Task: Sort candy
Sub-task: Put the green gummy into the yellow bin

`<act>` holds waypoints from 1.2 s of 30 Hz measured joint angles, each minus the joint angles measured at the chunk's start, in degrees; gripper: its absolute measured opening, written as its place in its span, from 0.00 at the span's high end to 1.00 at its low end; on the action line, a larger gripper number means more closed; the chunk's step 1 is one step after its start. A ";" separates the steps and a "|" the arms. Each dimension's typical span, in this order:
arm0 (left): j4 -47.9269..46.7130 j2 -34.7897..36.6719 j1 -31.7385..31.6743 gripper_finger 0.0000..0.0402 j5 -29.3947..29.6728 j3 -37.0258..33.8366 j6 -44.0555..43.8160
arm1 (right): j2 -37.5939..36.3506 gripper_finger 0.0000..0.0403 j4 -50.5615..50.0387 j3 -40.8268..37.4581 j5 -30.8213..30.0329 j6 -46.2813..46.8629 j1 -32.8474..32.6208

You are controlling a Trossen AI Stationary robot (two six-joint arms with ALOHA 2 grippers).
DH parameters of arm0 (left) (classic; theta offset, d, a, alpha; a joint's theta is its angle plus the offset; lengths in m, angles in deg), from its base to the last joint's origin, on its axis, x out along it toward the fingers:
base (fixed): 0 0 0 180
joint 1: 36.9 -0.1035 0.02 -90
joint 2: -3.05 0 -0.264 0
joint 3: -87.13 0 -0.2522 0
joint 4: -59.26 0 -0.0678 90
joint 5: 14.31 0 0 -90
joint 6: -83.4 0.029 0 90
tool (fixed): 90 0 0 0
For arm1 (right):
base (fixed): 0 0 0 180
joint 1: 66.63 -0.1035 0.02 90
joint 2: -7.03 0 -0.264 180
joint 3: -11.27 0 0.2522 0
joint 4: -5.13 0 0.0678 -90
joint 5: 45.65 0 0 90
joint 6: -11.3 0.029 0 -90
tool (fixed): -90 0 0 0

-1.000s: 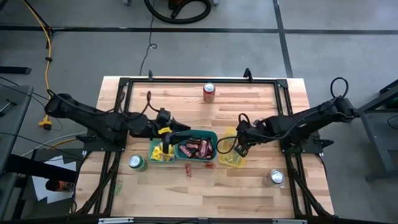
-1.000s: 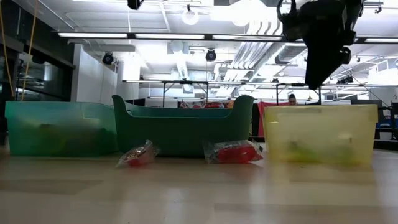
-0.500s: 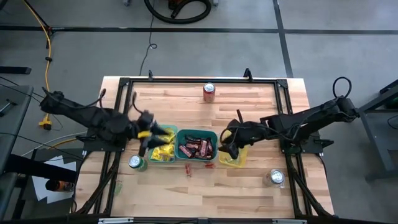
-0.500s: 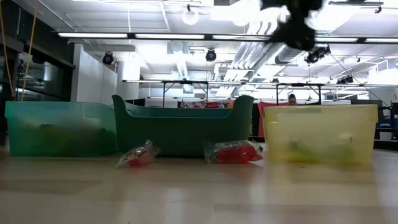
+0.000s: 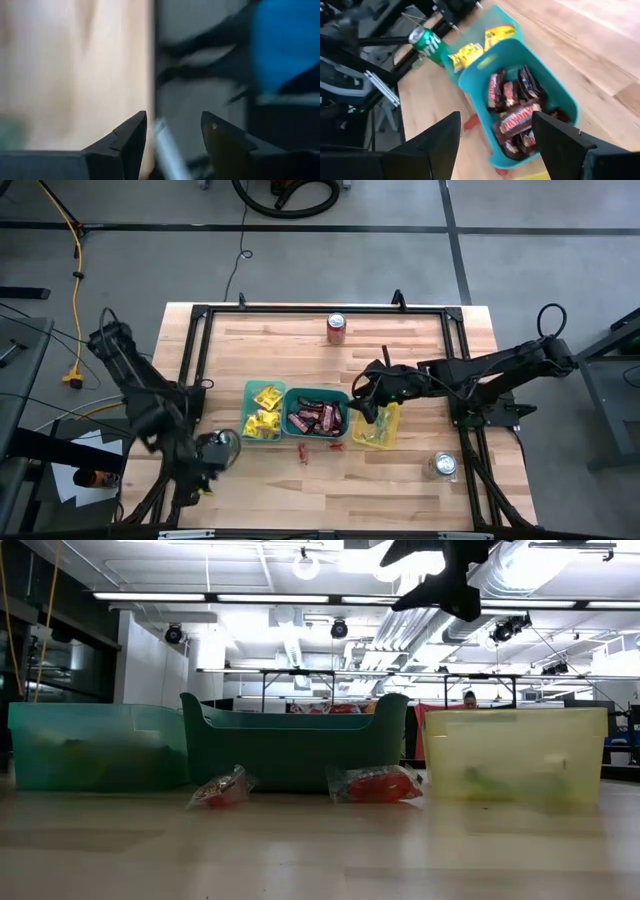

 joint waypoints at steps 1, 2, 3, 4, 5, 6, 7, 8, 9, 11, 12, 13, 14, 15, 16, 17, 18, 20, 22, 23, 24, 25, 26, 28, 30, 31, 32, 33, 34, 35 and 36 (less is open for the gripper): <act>-5.63 -1.91 1.50 0.57 0.01 2.21 -0.36 | 0.00 0.40 -0.51 0.00 0.01 0.00 0.21; -11.21 -3.88 2.84 0.57 0.14 4.11 -0.98 | 0.00 0.40 -1.30 0.00 0.02 -0.01 0.39; -14.90 -5.70 4.19 0.58 0.26 5.37 -1.72 | 0.00 0.40 -2.19 0.00 0.02 0.01 0.58; -17.49 -7.49 5.61 0.58 0.24 6.06 -2.41 | 0.00 0.40 -3.03 0.00 0.04 0.00 0.73; -19.48 -9.03 7.05 0.58 0.24 6.11 -3.06 | 0.00 0.40 -3.83 0.00 0.04 -0.02 0.90; -20.79 -10.44 8.41 0.58 0.20 5.93 -3.59 | 0.00 0.40 -4.60 0.00 0.04 -0.02 0.90; -20.77 -11.68 9.72 0.58 0.15 5.72 -3.97 | 0.00 0.40 -5.34 0.00 0.02 -0.02 0.92; -20.20 -13.10 11.02 0.58 0.07 5.48 -4.23 | 0.02 0.40 -6.07 0.00 0.02 -0.02 0.94; -19.92 -14.31 12.08 0.58 0.07 5.21 -4.31 | 0.02 0.40 -6.63 0.00 0.04 -0.02 0.93; -19.17 -16.27 13.18 0.58 -0.38 4.08 -5.08 | 0.02 0.40 -7.73 0.00 0.20 -0.02 0.90; -17.77 -16.84 13.19 0.58 -1.00 3.19 -5.62 | 0.02 0.40 -8.22 0.00 0.21 -0.02 0.88; -15.58 -17.18 13.12 0.58 -1.61 1.99 -5.82 | 0.02 0.40 -8.61 0.00 0.22 -0.01 0.86; -13.19 -17.34 12.93 0.58 -2.66 0.49 -5.80 | 0.02 0.40 -8.91 0.00 0.33 0.00 0.86; -11.40 -17.39 12.70 0.58 -3.81 -0.94 -5.76 | 0.02 0.40 -9.13 0.00 0.47 -0.01 0.85; -9.51 -17.39 12.30 0.58 -5.15 -2.69 -5.93 | 0.02 0.40 -9.25 0.00 0.64 -0.01 0.86; -8.56 -17.43 11.87 0.58 -6.60 -4.32 -6.23 | 0.02 0.40 -9.27 0.00 0.78 -0.01 0.86; -8.32 -17.46 11.44 0.58 -7.87 -5.80 -6.83 | 0.02 0.40 -9.26 0.00 0.80 -0.02 0.86; -8.61 -17.46 10.51 0.58 -9.97 -8.33 -8.54 | 0.02 0.40 -9.27 0.00 0.83 -0.02 0.86; -8.12 -17.46 9.97 0.58 -10.20 -9.99 -10.35 | 0.02 0.40 -9.27 0.00 0.83 0.01 0.86; -7.56 -17.45 9.81 0.58 -10.09 -10.58 -11.11 | 0.04 0.40 -9.27 0.00 0.83 0.06 0.86; -7.03 -17.44 9.78 0.58 -9.83 -11.09 -12.07 | 0.02 0.40 -9.25 0.00 0.83 0.17 0.86; -6.34 -17.42 9.78 0.58 -9.53 -11.68 -13.01 | 0.02 0.40 -9.25 0.00 0.83 0.25 0.86; -6.07 -17.43 9.90 0.58 -9.35 -12.23 -13.74 | 0.02 0.40 -9.27 0.00 0.83 0.29 0.86; -6.47 -17.69 10.18 0.58 -9.32 -13.24 -15.00 | 0.02 0.40 -9.25 0.00 0.83 0.33 0.86; -6.66 -18.27 10.68 0.58 -9.99 -14.47 -15.85 | 0.04 0.40 -9.25 0.00 0.83 0.44 0.86; -6.74 -18.67 11.02 0.58 -10.27 -14.94 -16.28 | 0.02 0.40 -9.25 0.00 0.81 0.42 0.86; -6.66 -19.09 11.37 0.58 -10.46 -15.30 -16.40 | 0.04 0.40 -9.25 0.00 0.82 0.44 0.86; -6.56 -19.63 11.79 0.58 -10.64 -15.45 -16.43 | 0.02 0.40 -9.25 0.02 0.81 0.44 0.86; -6.30 -20.14 12.28 0.58 -10.66 -15.56 -16.36 | 0.03 0.40 -9.25 0.00 0.82 0.44 0.86; -6.11 -20.78 12.78 0.58 -10.64 -15.56 -16.25 | 0.04 0.40 -9.25 0.02 0.81 0.44 0.86; -5.79 -21.35 13.28 0.58 -10.62 -15.56 -15.82 | 0.04 0.40 -9.25 0.02 0.81 0.47 0.86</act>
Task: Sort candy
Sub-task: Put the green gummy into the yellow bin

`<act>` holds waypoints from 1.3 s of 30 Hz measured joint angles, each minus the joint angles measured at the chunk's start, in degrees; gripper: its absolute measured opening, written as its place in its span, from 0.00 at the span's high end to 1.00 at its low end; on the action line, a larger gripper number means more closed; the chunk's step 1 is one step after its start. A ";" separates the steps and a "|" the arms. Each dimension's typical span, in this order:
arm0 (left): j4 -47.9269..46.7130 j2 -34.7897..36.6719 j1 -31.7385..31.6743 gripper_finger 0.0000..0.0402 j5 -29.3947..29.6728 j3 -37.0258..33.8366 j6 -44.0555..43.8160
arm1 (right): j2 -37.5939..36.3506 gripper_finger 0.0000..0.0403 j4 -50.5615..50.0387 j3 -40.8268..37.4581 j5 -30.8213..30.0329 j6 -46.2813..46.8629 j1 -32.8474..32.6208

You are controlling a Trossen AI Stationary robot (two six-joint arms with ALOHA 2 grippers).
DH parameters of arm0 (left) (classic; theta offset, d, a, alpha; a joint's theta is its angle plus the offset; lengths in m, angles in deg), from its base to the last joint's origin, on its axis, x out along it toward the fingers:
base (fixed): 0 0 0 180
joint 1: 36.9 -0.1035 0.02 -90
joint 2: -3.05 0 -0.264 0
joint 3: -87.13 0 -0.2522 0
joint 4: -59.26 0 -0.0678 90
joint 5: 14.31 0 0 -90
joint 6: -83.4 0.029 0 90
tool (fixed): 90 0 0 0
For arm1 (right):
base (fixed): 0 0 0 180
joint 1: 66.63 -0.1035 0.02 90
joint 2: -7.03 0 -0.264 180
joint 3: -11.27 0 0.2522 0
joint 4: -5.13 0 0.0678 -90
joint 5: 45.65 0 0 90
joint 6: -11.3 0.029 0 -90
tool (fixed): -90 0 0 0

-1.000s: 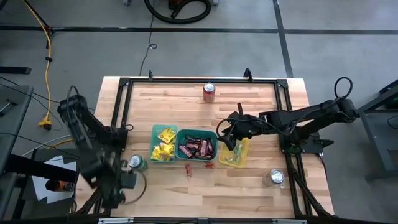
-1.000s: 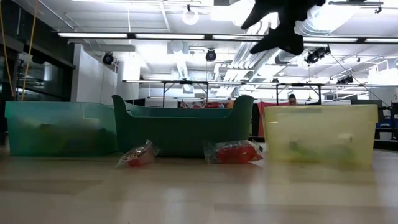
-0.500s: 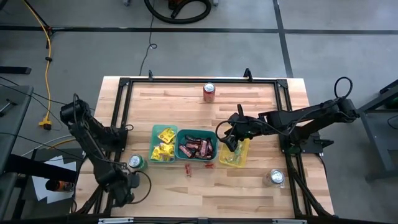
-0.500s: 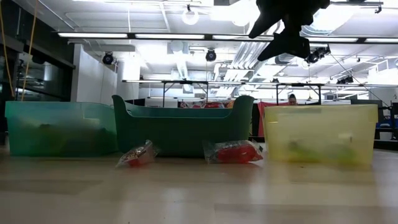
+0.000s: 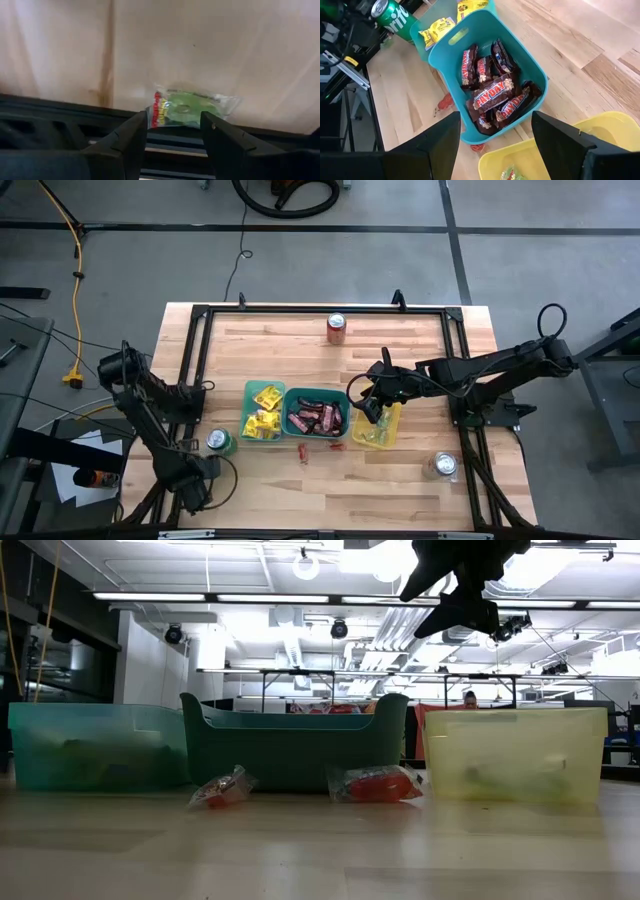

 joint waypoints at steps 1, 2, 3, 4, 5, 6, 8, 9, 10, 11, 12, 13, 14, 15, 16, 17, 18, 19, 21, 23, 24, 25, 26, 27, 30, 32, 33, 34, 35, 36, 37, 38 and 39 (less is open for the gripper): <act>0.60 -0.67 0.57 0.58 0.00 -0.02 0.56 | -0.02 0.40 0.00 0.00 0.00 0.10 0.00; 1.40 -1.30 1.08 0.58 -0.02 -0.02 1.09 | 0.00 0.40 0.00 0.00 0.00 0.47 0.00; 2.06 -2.09 1.65 0.58 -0.02 -0.02 1.42 | 0.00 0.40 0.00 0.00 -0.02 1.17 0.00; 2.53 -2.88 2.10 0.58 0.00 -0.01 1.49 | -0.01 0.40 0.00 0.00 -0.01 1.46 0.00; 2.95 -3.78 2.54 0.58 -0.04 0.01 1.48 | -0.01 0.40 0.00 0.00 -0.01 1.55 0.00; 3.32 -4.49 2.91 0.58 -0.17 0.08 1.53 | 0.00 0.40 0.00 0.00 -0.02 1.57 0.00; 4.37 -5.58 3.61 0.58 -0.28 0.25 2.26 | 0.00 0.40 0.00 0.00 -0.02 1.59 0.00; 5.14 -5.91 3.82 0.59 -0.39 0.24 2.62 | 0.00 0.40 0.00 0.00 -0.02 1.63 0.00; 5.98 -6.05 4.03 0.60 -0.42 0.24 3.02 | 0.00 0.40 0.00 0.00 -0.02 1.70 0.00; 6.79 -5.91 4.16 0.64 -0.42 0.25 3.52 | 0.00 0.40 0.00 0.00 -0.02 1.70 0.00; 7.13 -5.60 4.19 0.69 -0.33 0.37 4.00 | 0.00 0.40 0.00 0.00 -0.02 1.70 0.00; 7.20 -5.16 4.19 0.75 -0.08 0.54 4.13 | 0.00 0.40 0.00 0.00 -0.02 1.70 0.00; 7.35 -4.34 4.22 0.83 0.51 0.72 4.40 | 0.00 0.40 0.00 0.00 -0.02 1.70 0.00; 7.64 -3.12 4.21 0.91 0.80 1.00 4.42 | 0.00 0.40 0.00 0.00 -0.02 1.70 0.00; 8.14 -1.42 4.19 0.95 1.00 1.29 3.74 | 0.00 0.40 0.00 0.00 -0.02 1.70 0.00; 8.83 0.42 4.19 0.96 1.36 1.63 3.10 | 0.00 0.40 0.00 0.00 -0.02 1.66 0.00; 9.77 2.38 4.19 0.96 1.64 1.96 2.45 | 0.00 0.40 0.00 0.00 0.00 1.52 0.00; 10.28 4.41 4.19 0.97 2.61 2.34 1.88 | 0.00 0.40 0.00 0.00 0.10 1.53 0.00; 10.60 9.20 4.18 0.99 5.44 3.47 1.13 | 0.00 0.40 0.00 0.00 1.38 1.17 0.00; 11.64 14.01 3.75 0.99 10.00 4.70 1.05 | 0.00 0.40 0.00 0.00 3.11 0.79 0.00; 11.69 16.31 3.33 0.99 13.09 5.18 1.14 | 0.00 0.40 0.00 0.00 3.93 0.13 0.00; 11.48 18.44 2.65 0.99 16.33 5.53 1.50 | 0.00 0.40 0.00 0.00 4.74 -0.19 0.00; 11.40 20.52 1.68 1.00 19.74 5.86 2.24 | 0.00 0.40 0.08 0.00 5.59 -0.34 0.00; 11.49 22.28 0.40 1.00 23.44 6.13 3.28 | 0.00 0.40 0.25 0.00 6.36 -0.42 0.00; 11.61 25.80 -5.82 1.00 32.25 6.47 9.18 | 0.00 0.40 1.72 0.00 9.37 -0.44 0.00; 11.67 26.44 -11.22 1.00 35.81 6.47 15.36 | -0.15 0.40 3.80 0.00 12.08 -0.46 -0.02; 11.98 26.43 -14.25 1.00 36.92 6.45 19.02 | -0.32 0.40 4.99 0.00 13.30 -0.44 -0.06; 12.71 26.18 -17.31 1.00 37.69 6.43 22.93 | -0.63 0.40 6.43 0.00 14.16 -0.44 -0.09; 14.04 25.73 -20.44 1.00 38.21 6.42 26.83 | -1.05 0.40 7.76 0.00 14.66 -0.33 -0.18; 16.15 25.16 -23.56 1.00 38.54 6.29 30.70 | -1.62 0.40 9.01 0.00 14.68 -0.20 -0.38; 19.13 24.50 -26.66 1.00 38.53 6.02 34.69 | -2.21 0.40 10.32 0.00 14.68 -0.19 -0.53; 22.49 23.72 -29.70 1.00 38.53 5.80 38.54 | -2.82 0.40 11.81 0.00 14.54 -0.28 -0.63; 26.61 22.74 -32.45 1.00 38.51 5.38 42.03 | -3.49 0.40 13.15 0.00 14.01 -0.38 -0.89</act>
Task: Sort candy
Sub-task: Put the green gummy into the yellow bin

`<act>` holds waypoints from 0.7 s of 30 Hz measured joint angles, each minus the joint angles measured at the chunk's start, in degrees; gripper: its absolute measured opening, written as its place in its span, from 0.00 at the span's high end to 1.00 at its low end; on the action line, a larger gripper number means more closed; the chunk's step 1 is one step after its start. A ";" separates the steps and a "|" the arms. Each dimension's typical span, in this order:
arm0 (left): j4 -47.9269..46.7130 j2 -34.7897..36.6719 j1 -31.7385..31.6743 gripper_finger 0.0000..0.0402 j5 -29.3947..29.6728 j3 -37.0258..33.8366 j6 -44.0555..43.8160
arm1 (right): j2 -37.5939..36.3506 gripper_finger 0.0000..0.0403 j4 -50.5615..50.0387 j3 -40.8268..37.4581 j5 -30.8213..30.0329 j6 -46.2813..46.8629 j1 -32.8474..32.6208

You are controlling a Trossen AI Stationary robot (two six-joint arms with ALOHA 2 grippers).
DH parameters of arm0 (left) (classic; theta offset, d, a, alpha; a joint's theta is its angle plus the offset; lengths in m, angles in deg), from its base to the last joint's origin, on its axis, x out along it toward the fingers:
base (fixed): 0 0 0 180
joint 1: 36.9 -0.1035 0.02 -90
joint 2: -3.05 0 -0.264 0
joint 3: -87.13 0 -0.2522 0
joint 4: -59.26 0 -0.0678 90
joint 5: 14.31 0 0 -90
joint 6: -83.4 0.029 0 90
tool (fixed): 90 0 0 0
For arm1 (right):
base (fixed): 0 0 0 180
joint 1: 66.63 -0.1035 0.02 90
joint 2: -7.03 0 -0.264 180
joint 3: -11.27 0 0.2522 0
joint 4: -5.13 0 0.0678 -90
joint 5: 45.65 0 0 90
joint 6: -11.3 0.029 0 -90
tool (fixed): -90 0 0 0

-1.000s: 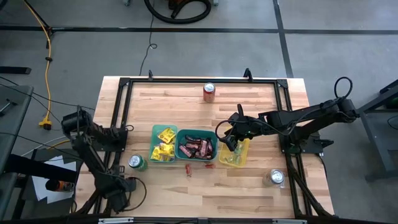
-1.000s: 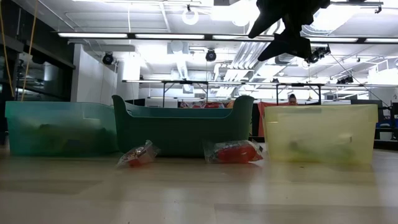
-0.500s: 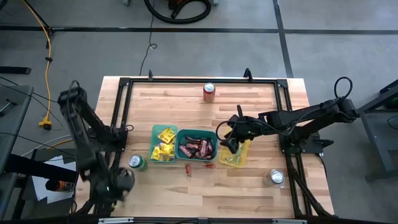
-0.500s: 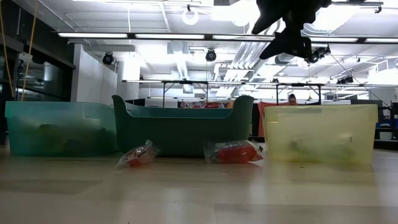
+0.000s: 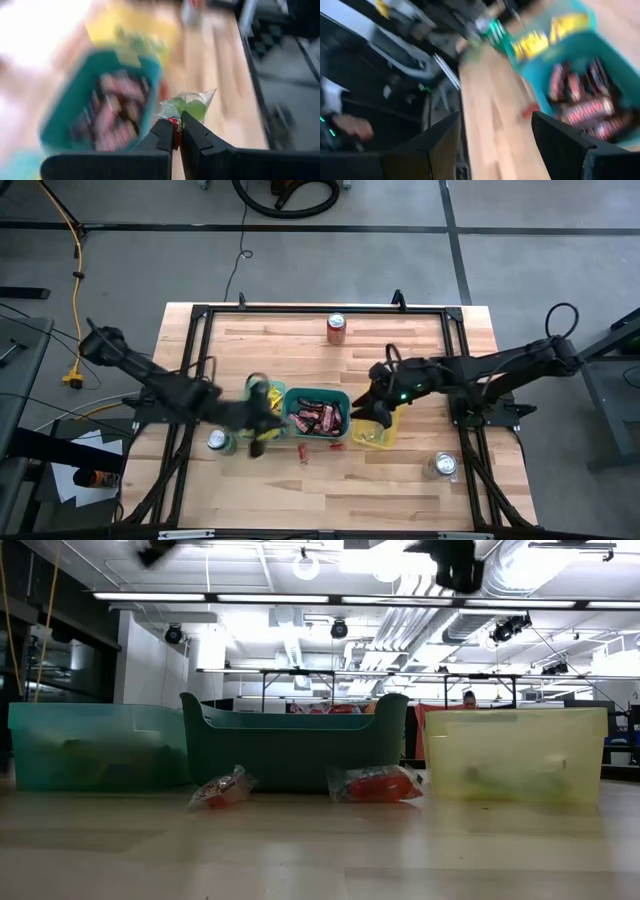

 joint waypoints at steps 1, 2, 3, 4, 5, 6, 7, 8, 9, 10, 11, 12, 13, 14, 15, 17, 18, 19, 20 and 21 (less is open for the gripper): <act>4.50 -1.10 -2.54 1.00 -0.08 -0.36 3.10 | -0.76 0.40 1.23 0.00 -0.84 -0.06 -0.23; 8.64 -2.39 -4.85 1.00 -0.17 -0.71 6.08 | -1.50 0.40 2.56 0.00 -1.67 -0.08 -0.44; 12.99 -3.98 -6.93 1.00 -0.61 -1.04 8.60 | -2.20 0.40 3.84 0.01 -2.66 -0.08 -0.66; 17.33 -5.93 -8.88 1.00 -1.22 -1.07 11.00 | -2.91 0.40 4.93 0.02 -3.64 -0.13 -0.96; 21.39 -7.98 -10.57 1.00 -2.21 -1.07 13.11 | -3.58 0.40 5.87 0.02 -4.48 -0.51 -1.16; 25.57 -10.23 -12.20 1.00 -3.40 -1.08 14.93 | -4.06 0.40 6.86 0.02 -5.54 -1.12 -1.36; 30.09 -12.58 -13.51 1.00 -4.86 -1.09 16.43 | -4.53 0.40 7.92 0.07 -6.89 -1.64 -1.64; 34.79 -15.03 -14.70 1.00 -6.44 -1.09 17.54 | -4.92 0.40 8.52 0.07 -8.25 -2.37 -1.87; 39.19 -17.59 -15.66 1.00 -7.78 -1.09 18.34 | -5.13 0.40 9.32 0.07 -9.71 -3.02 -2.02; 43.70 -20.20 -16.33 1.00 -8.79 -1.09 18.74 | -5.14 0.40 10.51 0.09 -11.01 -3.81 -2.16; 47.84 -22.89 -16.88 1.00 -9.73 -1.01 18.93 | -5.22 0.40 10.99 0.09 -12.03 -4.57 -2.22; 51.21 -25.62 -17.28 1.00 -9.88 -0.57 18.95 | -5.29 0.40 11.15 0.09 -13.01 -5.13 -2.22; 54.47 -28.17 -17.66 1.00 -9.98 0.14 18.95 | -5.31 0.40 11.81 0.09 -13.67 -5.59 -2.22; 57.10 -30.51 -17.97 0.99 -10.05 0.95 19.05 | -5.33 0.40 12.16 0.09 -14.28 -5.91 -2.22; 59.68 -32.82 -18.24 0.99 -10.04 2.02 19.39 | -5.36 0.40 12.16 0.09 -14.91 -6.08 -2.22; 62.82 -37.26 -18.66 0.98 -10.04 4.66 20.55 | -5.34 0.40 12.31 0.09 -15.98 -6.09 -2.16; 62.78 -39.29 -18.76 0.97 -10.04 6.19 21.12 | -5.34 0.40 12.58 0.09 -16.14 -6.09 -2.13; 62.37 -41.28 -18.92 0.96 -10.06 7.81 21.73 | -5.36 0.40 12.72 0.09 -16.27 -6.09 -2.11; 61.49 -43.10 -19.00 0.94 -10.04 9.43 22.13 | -5.36 0.40 12.68 0.09 -16.42 -6.09 -2.13; 60.44 -44.65 -19.01 0.93 -10.05 11.11 22.51 | -5.34 0.40 12.66 0.09 -16.57 -6.09 -2.13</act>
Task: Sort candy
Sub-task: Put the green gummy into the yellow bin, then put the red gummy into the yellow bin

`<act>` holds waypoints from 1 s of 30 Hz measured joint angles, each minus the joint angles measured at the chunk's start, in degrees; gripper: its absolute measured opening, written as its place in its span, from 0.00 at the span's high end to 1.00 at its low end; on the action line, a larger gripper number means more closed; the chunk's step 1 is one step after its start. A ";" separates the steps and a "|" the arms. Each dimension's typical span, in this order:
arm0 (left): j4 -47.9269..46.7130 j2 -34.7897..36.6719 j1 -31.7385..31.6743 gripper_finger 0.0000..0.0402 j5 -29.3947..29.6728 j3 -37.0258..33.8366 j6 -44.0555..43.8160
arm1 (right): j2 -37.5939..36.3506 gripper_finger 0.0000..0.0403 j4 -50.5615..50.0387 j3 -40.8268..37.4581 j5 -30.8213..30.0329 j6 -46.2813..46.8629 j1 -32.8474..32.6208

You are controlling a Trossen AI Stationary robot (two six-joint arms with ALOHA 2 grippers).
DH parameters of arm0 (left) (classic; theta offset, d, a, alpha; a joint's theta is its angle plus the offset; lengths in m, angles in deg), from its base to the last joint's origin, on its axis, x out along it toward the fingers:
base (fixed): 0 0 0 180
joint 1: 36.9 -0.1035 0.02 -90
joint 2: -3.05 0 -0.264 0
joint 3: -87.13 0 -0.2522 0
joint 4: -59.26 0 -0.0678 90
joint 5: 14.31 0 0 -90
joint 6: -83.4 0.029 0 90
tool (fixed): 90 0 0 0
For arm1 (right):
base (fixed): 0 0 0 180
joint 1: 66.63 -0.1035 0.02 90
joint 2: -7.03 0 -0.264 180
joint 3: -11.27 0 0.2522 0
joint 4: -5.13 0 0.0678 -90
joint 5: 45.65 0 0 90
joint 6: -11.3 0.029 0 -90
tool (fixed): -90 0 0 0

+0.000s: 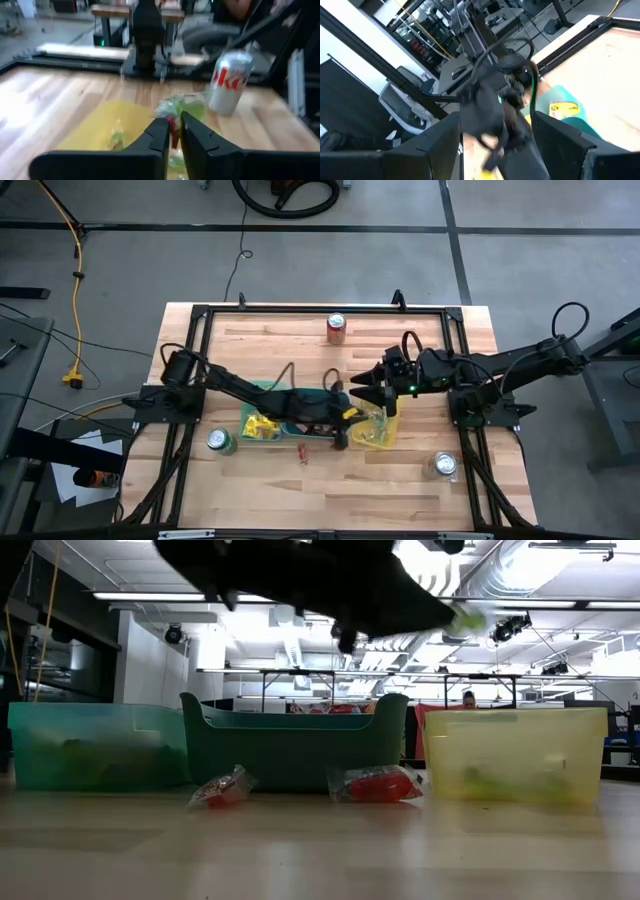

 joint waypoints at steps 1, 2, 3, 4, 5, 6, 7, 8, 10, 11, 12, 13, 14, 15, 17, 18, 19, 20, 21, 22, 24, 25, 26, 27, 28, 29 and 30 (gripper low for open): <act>-1.85 -1.13 0.00 0.91 0.14 1.49 -0.04 | 0.00 0.40 0.02 0.00 -0.28 0.00 0.00; -3.82 -2.25 -0.08 0.89 0.39 3.24 -0.30 | 0.00 0.40 0.16 0.00 -0.37 0.00 -0.02; -5.60 -3.14 -0.19 0.86 0.66 4.82 -0.69 | -0.01 0.40 0.37 0.00 -0.38 -0.02 -0.02; -7.67 -3.71 -0.28 0.83 0.76 6.12 -0.88 | -0.02 0.40 0.43 0.00 -0.39 -0.04 -0.02; -9.64 -4.16 -0.28 0.80 0.79 7.35 -0.63 | -0.01 0.40 0.55 0.00 -0.38 -0.19 -0.02; -11.37 -4.47 -0.28 0.77 0.83 8.35 -0.05 | -0.01 0.40 0.61 0.00 -0.38 -0.44 -0.02; -12.52 -4.65 -0.28 0.74 0.92 9.30 0.65 | 0.00 0.40 0.60 0.00 -0.39 -0.74 -0.02; -14.02 -4.62 -0.28 0.70 1.15 10.02 1.30 | 0.00 0.40 0.61 0.00 -0.37 -1.24 -0.01; -16.97 -4.46 -0.28 0.64 1.48 11.50 2.17 | -0.01 0.40 1.03 0.00 -0.37 -2.26 0.00; -18.95 -4.02 -0.28 0.62 1.46 12.17 2.05 | -0.02 0.40 1.29 0.00 -0.37 -2.70 0.00; -22.85 -2.84 -0.20 0.60 1.26 12.48 1.19 | -0.02 0.40 1.57 0.00 -0.35 -3.01 0.00; -26.44 -1.80 -0.20 0.58 0.32 13.12 0.26 | -0.02 0.40 2.01 -0.02 -0.35 -3.39 -0.02; -30.01 -0.59 -0.20 0.56 -0.79 13.80 -0.69 | -0.14 0.40 2.53 -0.02 -0.33 -4.12 -0.02; -34.62 1.10 -0.21 0.55 -1.44 13.87 -1.29 | -0.38 0.40 2.70 -0.04 -0.30 -4.94 -0.02; -43.21 4.27 -0.33 0.54 -2.28 13.76 -2.02 | -0.72 0.40 3.48 -0.04 -0.31 -6.58 -0.02; -46.24 5.63 -0.35 0.54 -2.35 13.52 -2.37 | -1.01 0.40 3.14 -0.09 -0.33 -7.33 -0.02; -48.71 7.48 -0.33 0.54 -2.20 12.61 -2.64 | -1.18 0.40 3.33 -0.11 -0.37 -7.74 0.03; -50.33 9.72 -0.33 0.54 -2.10 11.16 -3.26 | -1.32 0.40 3.73 -0.11 -0.44 -8.09 0.14; -49.33 11.98 -0.17 0.54 -2.12 9.34 -4.63 | -1.60 0.40 3.49 -0.11 -0.48 -8.44 0.26; -47.16 14.70 0.20 0.54 -1.86 6.85 -6.31 | -1.73 0.40 3.42 -0.11 -0.53 -8.90 0.38; -41.64 20.90 1.38 0.55 0.23 0.36 -9.90 | -1.75 0.40 3.45 -0.11 -0.68 -9.25 0.42; -37.61 23.81 2.31 0.56 1.93 -3.23 -11.63 | -1.73 0.40 3.27 -0.11 -0.70 -9.43 0.42; -33.82 26.78 3.43 0.56 3.67 -6.85 -13.35 | -1.73 0.40 3.19 -0.11 -0.69 -9.44 0.42; -30.58 29.81 4.64 0.57 5.72 -10.72 -15.03 | -1.63 0.40 3.30 -0.11 -0.70 -9.42 0.42; -27.31 32.50 5.78 0.57 7.40 -13.91 -16.34 | -1.58 0.40 3.34 -0.11 -0.71 -9.21 0.42; -24.17 35.13 6.82 0.57 8.79 -16.69 -17.34 | -1.49 0.40 3.11 -0.11 -0.74 -9.09 0.42; -22.17 37.88 7.81 0.57 10.68 -19.31 -18.19 | -1.44 0.40 3.07 -0.11 -0.74 -9.04 0.42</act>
